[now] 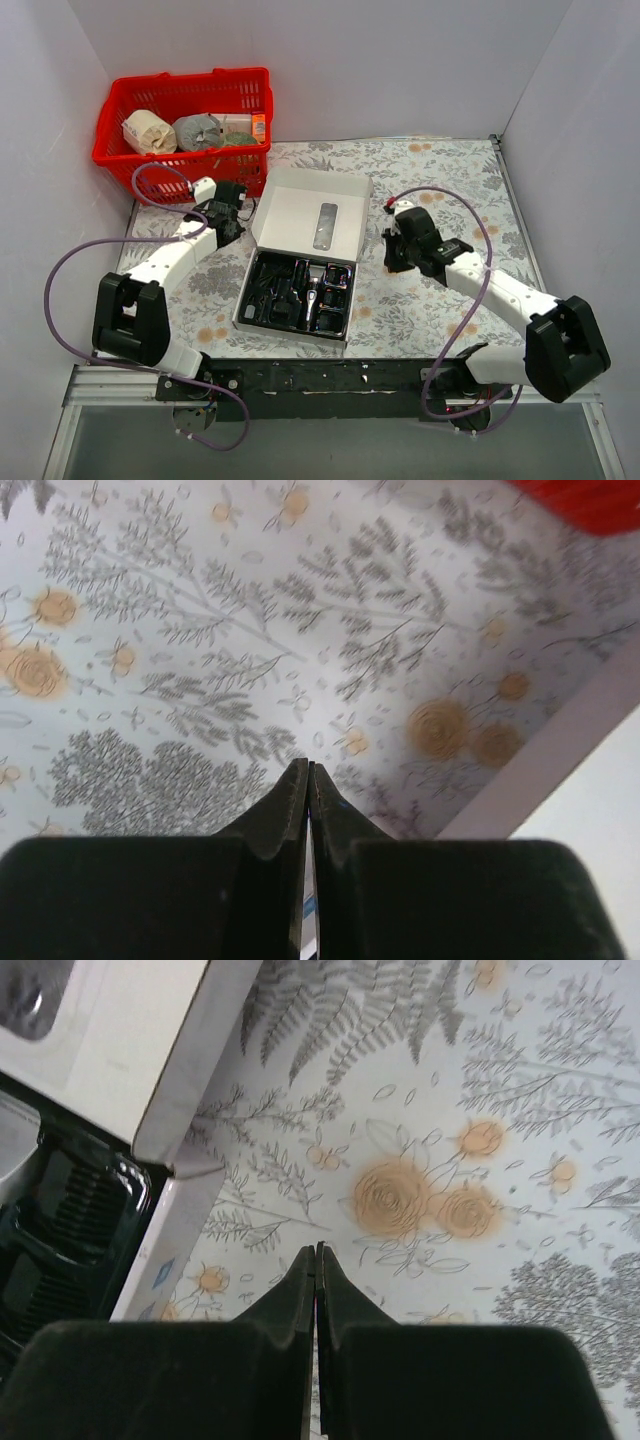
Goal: Sort the hair-cutting tools
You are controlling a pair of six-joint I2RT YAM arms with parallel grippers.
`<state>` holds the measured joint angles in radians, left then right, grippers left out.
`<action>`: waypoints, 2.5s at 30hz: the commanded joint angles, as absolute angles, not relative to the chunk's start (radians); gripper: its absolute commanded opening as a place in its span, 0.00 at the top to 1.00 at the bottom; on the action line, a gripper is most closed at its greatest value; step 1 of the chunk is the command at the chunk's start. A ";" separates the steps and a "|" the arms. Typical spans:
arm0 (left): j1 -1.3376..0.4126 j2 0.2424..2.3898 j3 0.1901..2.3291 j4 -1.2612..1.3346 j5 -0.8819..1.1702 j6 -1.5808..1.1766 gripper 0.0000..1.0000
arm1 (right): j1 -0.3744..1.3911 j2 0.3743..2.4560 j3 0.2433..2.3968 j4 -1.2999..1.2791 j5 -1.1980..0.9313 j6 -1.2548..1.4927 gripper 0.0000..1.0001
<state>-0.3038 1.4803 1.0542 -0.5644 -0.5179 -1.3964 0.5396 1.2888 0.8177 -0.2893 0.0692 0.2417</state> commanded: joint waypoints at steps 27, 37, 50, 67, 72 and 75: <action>-0.417 1.391 0.808 -0.577 -0.052 -1.299 1.00 | 0.962 1.425 0.696 -0.120 0.348 0.716 0.99; -0.554 1.555 0.897 -0.436 -0.006 -1.359 1.00 | 0.846 1.394 0.675 -0.164 0.376 0.661 0.99; -0.719 1.798 1.108 -0.371 0.015 -1.428 1.00 | 0.638 1.319 0.638 -0.196 0.290 0.470 0.99; -0.836 1.730 1.133 -0.501 -0.249 -1.456 1.00 | 0.623 1.235 0.704 -0.328 0.363 0.400 0.99; -0.724 1.721 1.265 -0.647 -0.258 -1.404 1.00 | 0.532 1.212 0.851 -0.411 0.365 0.350 0.99; -0.602 1.684 1.273 -0.609 -0.169 -1.367 1.00 | 0.431 1.213 0.911 -0.402 0.315 0.324 0.99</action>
